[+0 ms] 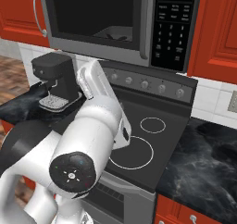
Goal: Place the tupperware containing the shrimp and mushroom meal in the microwave. Close the microwave door and press the start button to reheat the meal.
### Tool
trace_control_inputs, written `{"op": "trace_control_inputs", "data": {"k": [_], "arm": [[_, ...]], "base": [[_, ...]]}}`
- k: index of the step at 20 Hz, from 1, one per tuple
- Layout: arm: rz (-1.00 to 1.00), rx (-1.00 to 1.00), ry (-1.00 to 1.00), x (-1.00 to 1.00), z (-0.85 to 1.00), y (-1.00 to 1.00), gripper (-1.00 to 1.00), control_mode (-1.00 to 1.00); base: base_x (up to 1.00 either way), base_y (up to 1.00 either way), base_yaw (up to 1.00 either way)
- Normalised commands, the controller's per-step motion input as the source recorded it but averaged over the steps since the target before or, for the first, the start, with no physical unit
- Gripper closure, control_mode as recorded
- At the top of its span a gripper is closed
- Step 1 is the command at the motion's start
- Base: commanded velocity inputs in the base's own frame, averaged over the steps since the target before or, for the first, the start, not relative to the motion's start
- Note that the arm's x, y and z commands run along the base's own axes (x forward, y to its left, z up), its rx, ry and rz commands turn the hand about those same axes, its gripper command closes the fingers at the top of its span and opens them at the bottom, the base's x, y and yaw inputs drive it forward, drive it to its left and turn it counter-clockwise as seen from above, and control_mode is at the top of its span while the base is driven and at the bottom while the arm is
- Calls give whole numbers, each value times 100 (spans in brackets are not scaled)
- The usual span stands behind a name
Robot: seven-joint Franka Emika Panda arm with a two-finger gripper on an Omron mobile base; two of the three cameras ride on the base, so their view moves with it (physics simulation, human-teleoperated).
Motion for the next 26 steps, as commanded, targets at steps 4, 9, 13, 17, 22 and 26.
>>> {"op": "trace_control_inputs", "data": {"k": [4,9,13,17,22,26], "arm": [[0,4,0,-2,5,-15,100,-100],[0,0,0,0,1,0,100,-100],[0,0,3,5,0,0,100,-100],[0,0,6,11,1,0,100,-100],[0,0,2,7,10,0,100,-100],[0,0,0,7,25,0,100,-100]], "base": [[0,0,0],[0,0,0],[0,0,0],[0,0,0],[0,0,0],[0,0,0]]}}
